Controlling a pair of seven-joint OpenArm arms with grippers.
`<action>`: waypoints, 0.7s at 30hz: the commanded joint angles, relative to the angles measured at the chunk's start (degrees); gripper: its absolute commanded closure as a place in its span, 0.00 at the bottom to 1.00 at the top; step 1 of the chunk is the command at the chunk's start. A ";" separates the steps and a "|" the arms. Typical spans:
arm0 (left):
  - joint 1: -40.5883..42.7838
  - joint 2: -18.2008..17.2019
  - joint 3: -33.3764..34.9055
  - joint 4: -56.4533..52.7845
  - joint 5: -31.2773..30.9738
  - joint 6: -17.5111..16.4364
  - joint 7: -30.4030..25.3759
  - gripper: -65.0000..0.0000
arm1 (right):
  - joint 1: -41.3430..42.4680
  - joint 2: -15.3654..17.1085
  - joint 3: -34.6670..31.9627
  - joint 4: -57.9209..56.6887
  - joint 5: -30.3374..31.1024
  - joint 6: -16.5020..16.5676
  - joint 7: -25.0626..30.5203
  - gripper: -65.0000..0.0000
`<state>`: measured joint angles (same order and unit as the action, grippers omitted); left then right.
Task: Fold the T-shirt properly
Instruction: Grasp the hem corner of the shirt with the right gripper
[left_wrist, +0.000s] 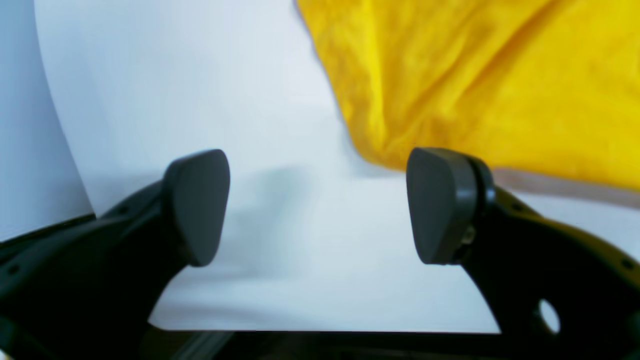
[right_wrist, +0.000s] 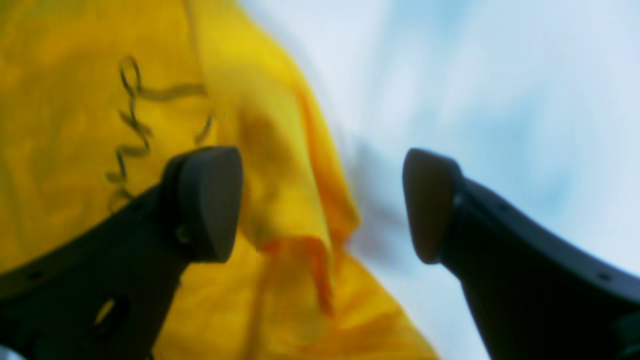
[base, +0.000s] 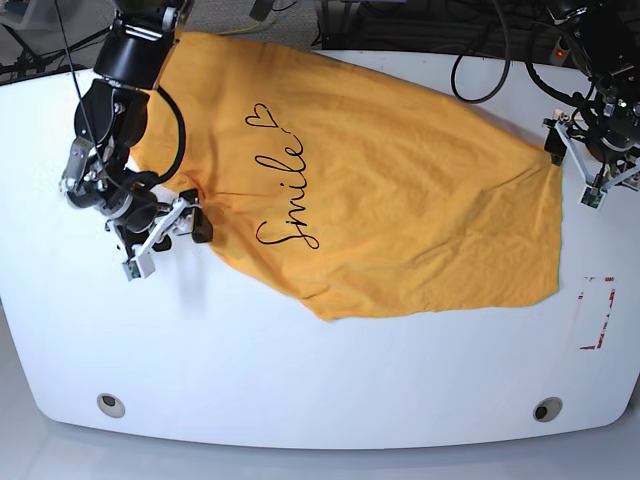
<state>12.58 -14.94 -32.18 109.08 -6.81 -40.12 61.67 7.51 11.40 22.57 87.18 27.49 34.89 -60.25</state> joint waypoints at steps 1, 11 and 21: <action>-0.31 -0.93 -0.12 0.94 -0.09 0.12 -0.88 0.21 | 2.82 1.48 -0.02 -1.51 3.24 0.23 1.13 0.26; -0.23 -0.93 -0.12 0.94 -0.09 0.12 -0.88 0.21 | 11.88 2.54 -0.90 -16.80 3.68 0.23 4.38 0.26; -0.23 -0.93 -0.12 0.94 -0.09 0.12 -0.88 0.21 | 13.11 3.68 -11.80 -26.56 3.68 -0.30 16.34 0.26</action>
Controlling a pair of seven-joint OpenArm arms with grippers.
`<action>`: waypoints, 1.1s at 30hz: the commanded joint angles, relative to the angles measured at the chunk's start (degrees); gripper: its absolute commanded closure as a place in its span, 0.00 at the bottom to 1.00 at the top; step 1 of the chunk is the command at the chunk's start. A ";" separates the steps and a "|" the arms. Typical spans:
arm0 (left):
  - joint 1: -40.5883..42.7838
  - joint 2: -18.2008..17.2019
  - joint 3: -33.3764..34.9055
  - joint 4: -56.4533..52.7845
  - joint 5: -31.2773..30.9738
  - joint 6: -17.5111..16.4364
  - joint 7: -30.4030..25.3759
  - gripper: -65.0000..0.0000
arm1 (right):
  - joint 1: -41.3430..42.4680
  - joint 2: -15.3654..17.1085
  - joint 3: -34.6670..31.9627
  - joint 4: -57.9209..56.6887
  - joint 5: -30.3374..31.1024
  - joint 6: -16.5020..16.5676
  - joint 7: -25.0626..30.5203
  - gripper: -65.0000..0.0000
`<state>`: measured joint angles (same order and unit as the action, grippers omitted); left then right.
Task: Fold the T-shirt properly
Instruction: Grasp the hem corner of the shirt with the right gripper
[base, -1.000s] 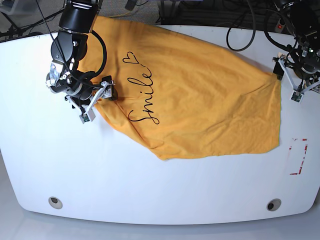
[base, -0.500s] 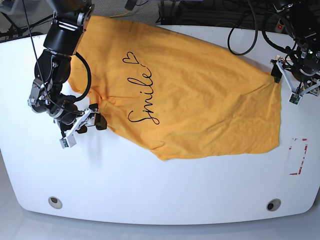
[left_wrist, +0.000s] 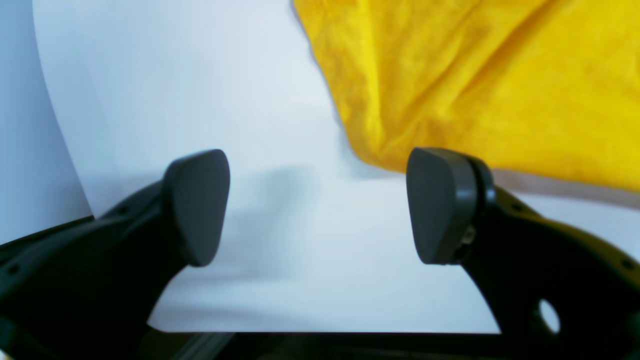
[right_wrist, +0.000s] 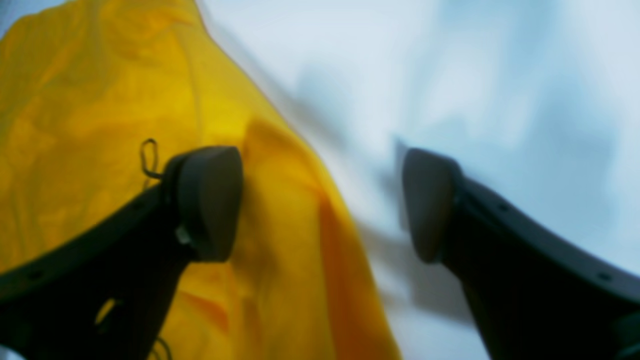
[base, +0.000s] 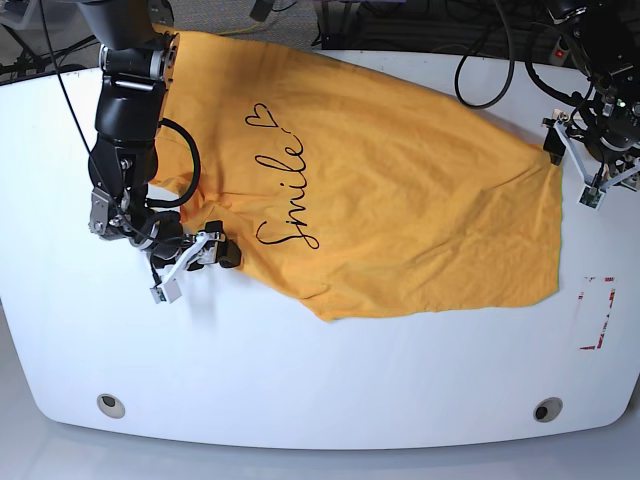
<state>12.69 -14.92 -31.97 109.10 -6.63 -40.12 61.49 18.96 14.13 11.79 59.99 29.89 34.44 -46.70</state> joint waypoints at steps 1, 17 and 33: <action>-0.34 -1.04 -0.34 0.92 -0.27 0.12 -0.70 0.21 | 1.21 1.03 -1.55 0.19 1.28 0.16 3.49 0.26; -0.69 -1.30 1.42 -2.33 -0.27 0.12 -0.70 0.21 | -5.73 2.62 -2.17 6.17 1.28 0.16 2.26 0.41; -12.47 0.28 -6.76 -8.31 -0.18 0.12 -0.62 0.20 | -10.21 2.27 -2.25 12.76 1.28 0.16 -0.38 0.91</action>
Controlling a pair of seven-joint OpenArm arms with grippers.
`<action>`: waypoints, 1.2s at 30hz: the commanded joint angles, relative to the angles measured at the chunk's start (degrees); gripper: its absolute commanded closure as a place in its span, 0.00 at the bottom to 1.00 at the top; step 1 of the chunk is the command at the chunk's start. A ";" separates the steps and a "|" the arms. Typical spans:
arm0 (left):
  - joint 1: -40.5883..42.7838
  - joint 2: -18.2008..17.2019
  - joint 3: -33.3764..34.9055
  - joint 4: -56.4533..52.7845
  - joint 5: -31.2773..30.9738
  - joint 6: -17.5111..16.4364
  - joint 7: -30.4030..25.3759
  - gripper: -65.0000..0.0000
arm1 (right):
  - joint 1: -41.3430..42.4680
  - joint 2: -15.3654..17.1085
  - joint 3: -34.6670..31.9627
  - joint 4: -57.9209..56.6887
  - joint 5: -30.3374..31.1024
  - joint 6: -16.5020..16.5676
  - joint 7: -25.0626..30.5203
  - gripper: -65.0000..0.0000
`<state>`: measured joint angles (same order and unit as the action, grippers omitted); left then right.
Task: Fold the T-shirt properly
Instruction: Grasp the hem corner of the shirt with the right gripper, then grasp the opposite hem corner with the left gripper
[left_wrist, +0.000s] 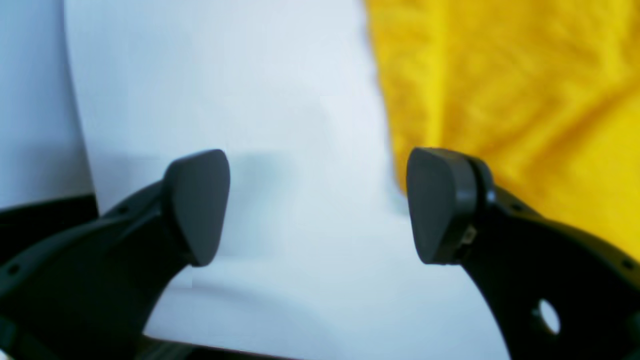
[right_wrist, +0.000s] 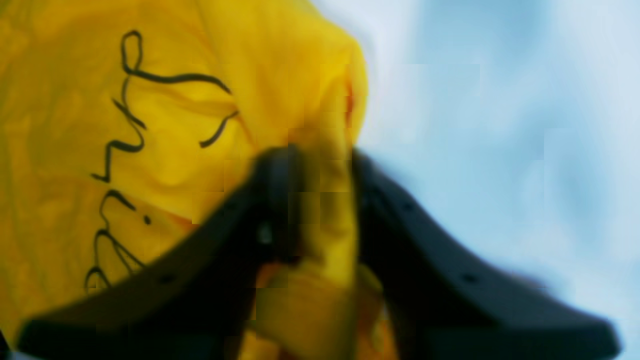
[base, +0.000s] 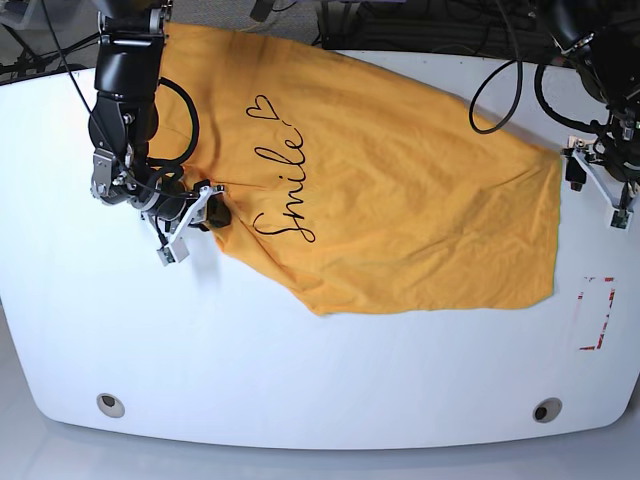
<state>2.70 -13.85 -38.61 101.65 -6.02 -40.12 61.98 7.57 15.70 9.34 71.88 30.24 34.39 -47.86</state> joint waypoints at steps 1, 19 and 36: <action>-3.09 -0.88 -0.11 -1.65 -0.79 0.12 -1.10 0.20 | 1.17 0.69 0.19 0.87 0.93 0.20 0.78 0.94; -22.61 -0.88 -0.20 -29.07 -0.97 1.13 -3.12 0.06 | 1.35 0.52 0.11 1.31 0.93 0.20 0.78 1.00; -23.67 0.44 3.67 -41.73 -2.55 0.60 -8.04 0.06 | 1.44 0.43 0.37 1.40 1.37 0.29 0.78 1.00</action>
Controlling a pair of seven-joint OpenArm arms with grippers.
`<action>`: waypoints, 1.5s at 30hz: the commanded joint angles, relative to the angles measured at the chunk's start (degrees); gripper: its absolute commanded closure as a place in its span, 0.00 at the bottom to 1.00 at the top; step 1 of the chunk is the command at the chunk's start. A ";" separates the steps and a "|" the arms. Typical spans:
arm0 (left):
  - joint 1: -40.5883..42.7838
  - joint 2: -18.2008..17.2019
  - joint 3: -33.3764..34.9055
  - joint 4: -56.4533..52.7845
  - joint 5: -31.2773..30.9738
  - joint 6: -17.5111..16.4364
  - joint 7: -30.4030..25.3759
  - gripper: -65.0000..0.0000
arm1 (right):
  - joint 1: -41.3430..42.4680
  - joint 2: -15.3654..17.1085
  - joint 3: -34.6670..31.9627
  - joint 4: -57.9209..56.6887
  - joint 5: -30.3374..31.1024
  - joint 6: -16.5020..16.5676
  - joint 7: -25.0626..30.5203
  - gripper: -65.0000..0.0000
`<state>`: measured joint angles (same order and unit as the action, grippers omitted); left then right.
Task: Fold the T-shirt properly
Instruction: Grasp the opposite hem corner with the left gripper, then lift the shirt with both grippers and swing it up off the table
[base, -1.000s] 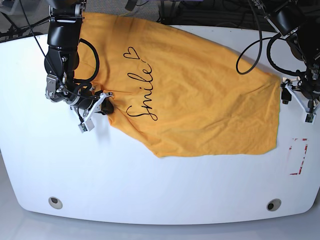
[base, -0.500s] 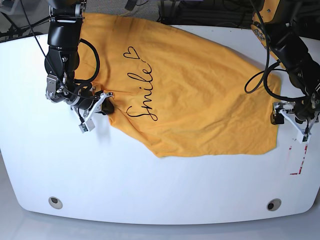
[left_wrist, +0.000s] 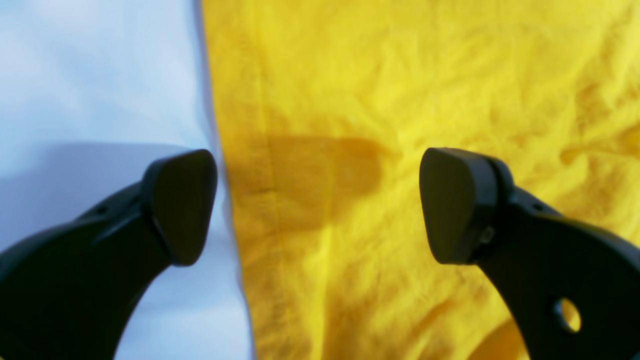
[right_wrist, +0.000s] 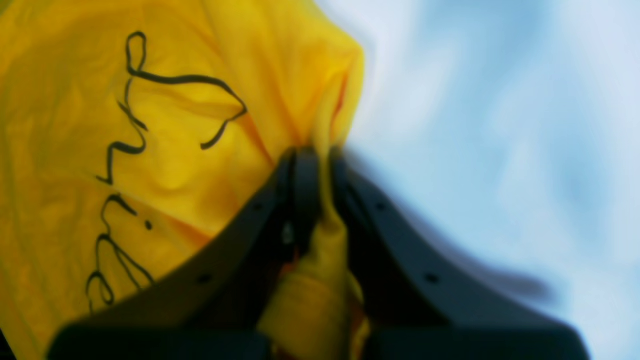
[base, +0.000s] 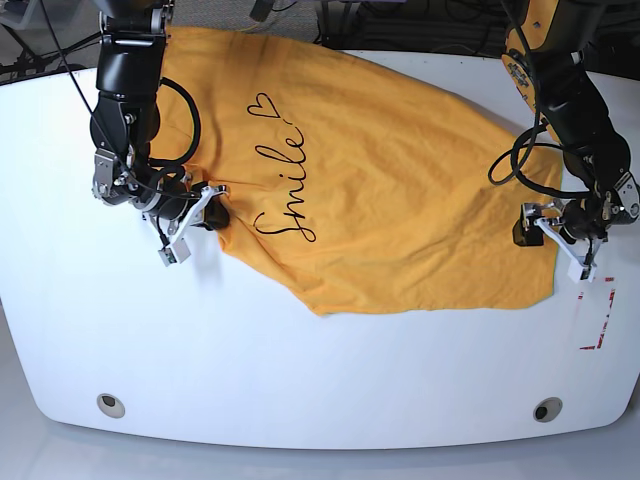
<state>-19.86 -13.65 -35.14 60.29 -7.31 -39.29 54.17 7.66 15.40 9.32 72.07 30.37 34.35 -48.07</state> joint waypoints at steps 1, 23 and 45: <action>-1.11 0.68 0.28 -1.52 -2.32 -0.23 -0.24 0.07 | 1.35 0.73 0.39 1.20 1.23 0.33 1.00 1.00; -2.60 -0.81 5.29 -8.29 -5.13 0.30 -8.77 1.00 | 1.44 2.93 0.39 7.09 1.32 0.68 0.82 1.00; 2.85 -0.72 13.29 35.93 -4.95 3.29 -3.75 1.00 | 12.95 10.40 0.04 12.45 0.88 0.68 -0.85 1.00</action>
<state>-14.61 -13.67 -22.15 91.81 -11.18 -37.52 51.96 16.75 24.03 8.91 83.48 30.39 34.98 -49.47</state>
